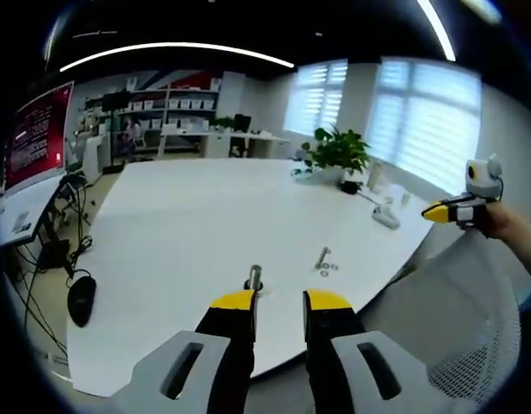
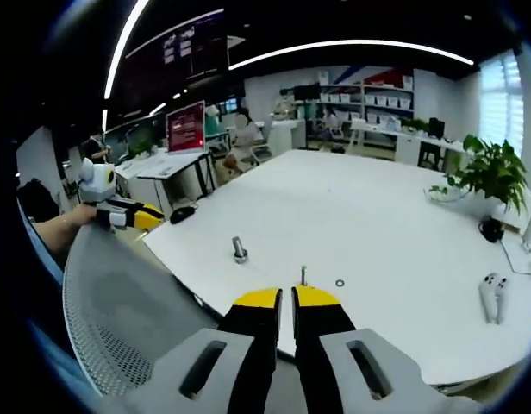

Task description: Place the washer onto the threaded stud by aligning its center hole with the stud, sliding it down to the base, and recovering from edge contact or off-axis alignment until the washer reaches the visible bottom stop.

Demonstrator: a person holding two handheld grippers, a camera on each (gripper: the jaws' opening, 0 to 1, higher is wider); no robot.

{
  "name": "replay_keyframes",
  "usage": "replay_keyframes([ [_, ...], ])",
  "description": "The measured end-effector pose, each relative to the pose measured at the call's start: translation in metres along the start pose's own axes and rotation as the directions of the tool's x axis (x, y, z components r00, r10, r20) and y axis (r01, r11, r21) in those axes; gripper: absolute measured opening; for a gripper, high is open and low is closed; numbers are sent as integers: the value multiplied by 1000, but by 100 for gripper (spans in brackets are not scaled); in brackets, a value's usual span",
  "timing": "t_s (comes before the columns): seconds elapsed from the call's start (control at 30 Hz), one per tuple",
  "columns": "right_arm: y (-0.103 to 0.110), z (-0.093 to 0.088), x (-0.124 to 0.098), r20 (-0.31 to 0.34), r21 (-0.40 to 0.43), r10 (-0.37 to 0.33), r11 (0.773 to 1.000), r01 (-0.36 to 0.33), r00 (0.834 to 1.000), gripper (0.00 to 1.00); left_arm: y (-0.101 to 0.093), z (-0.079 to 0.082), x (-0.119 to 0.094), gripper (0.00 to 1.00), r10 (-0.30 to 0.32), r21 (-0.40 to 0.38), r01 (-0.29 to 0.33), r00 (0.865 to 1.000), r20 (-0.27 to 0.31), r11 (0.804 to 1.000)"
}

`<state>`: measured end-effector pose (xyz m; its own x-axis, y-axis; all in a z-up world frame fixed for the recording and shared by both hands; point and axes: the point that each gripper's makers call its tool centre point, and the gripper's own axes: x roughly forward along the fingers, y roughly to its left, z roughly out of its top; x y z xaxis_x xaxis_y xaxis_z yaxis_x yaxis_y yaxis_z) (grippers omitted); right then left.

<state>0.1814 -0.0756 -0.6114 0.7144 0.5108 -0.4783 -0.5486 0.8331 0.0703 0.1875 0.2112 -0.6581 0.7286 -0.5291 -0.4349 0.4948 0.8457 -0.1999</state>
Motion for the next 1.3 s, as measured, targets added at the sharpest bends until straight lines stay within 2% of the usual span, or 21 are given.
replay_keyframes([
  [0.1,-7,9,3,8,-33,39,999,-39,999,8,5,2,-1,19,23,-15,-23,1000,17,1000],
  [0.13,-10,9,5,-13,-52,50,997,-50,999,8,6,6,-2,18,30,-32,-29,999,45,999],
  [0.17,-14,8,7,-51,-90,69,993,-73,996,8,11,10,-5,18,53,-90,-46,996,77,995],
  [0.23,-19,9,10,-96,-142,106,983,-119,990,8,19,7,-6,19,89,-148,-78,994,66,986],
  [0.3,-29,13,15,-142,-198,144,965,-171,979,8,19,6,-4,20,85,-129,-77,995,53,989],
  [0.37,-36,11,20,-190,-219,173,952,-213,967,9,19,5,-5,20,91,-105,-86,995,50,991],
  [0.5,-45,5,33,-256,-272,207,922,-276,944,9,23,7,-7,23,120,-132,-110,991,65,985],
  [0.67,-52,-13,58,-352,-282,244,893,-352,903,10,24,10,-9,25,141,-127,-129,986,88,983],
  [0.7,-55,-20,64,-396,-303,242,876,-375,886,10,24,9,-9,25,143,-133,-131,986,82,982],
  [0.77,-59,-28,74,-431,-336,224,859,-386,874,10,24,5,-8,25,145,-128,-136,987,62,982],
  [0.83,-60,-39,86,-472,-345,229,840,-418,851,10,21,3,-7,25,140,-111,-134,989,48,985],
  [0.87,-60,-42,92,-474,-348,233,836,-424,849,10,19,3,-7,25,137,-104,-132,989,46,986],
  [0.93,-63,-56,103,-525,-356,228,816,-455,820,10,17,0,-6,25,135,-94,-131,990,33,987],
  [0.97,-64,-62,109,-539,-371,224,802,-468,812,10,16,-3,-4,25,124,-93,-122,992,14,988],
  [1.03,-69,-76,121,-582,-382,195,791,-478,789,10,14,-5,-3,25,112,-82,-112,994,0,990],
  [1.1,-68,-86,134,-593,-367,196,798,-479,781,10,14,-6,-3,25,115,-79,-115,993,-5,990],
  [1.17,-66,-97,146,-611,-349,205,797,-493,765,10,16,-7,-4,25,123,-82,-123,992,-9,989],
  [1.27,-61,-109,158,-633,-338,217,786,-517,743,11,20,-11,-5,26,146,-98,-148,989,-23,984],
  [1.3,-61,-117,161,-658,-337,213,774,-536,722,10,21,-12,-6,26,149,-102,-151,989,-24,983],
])
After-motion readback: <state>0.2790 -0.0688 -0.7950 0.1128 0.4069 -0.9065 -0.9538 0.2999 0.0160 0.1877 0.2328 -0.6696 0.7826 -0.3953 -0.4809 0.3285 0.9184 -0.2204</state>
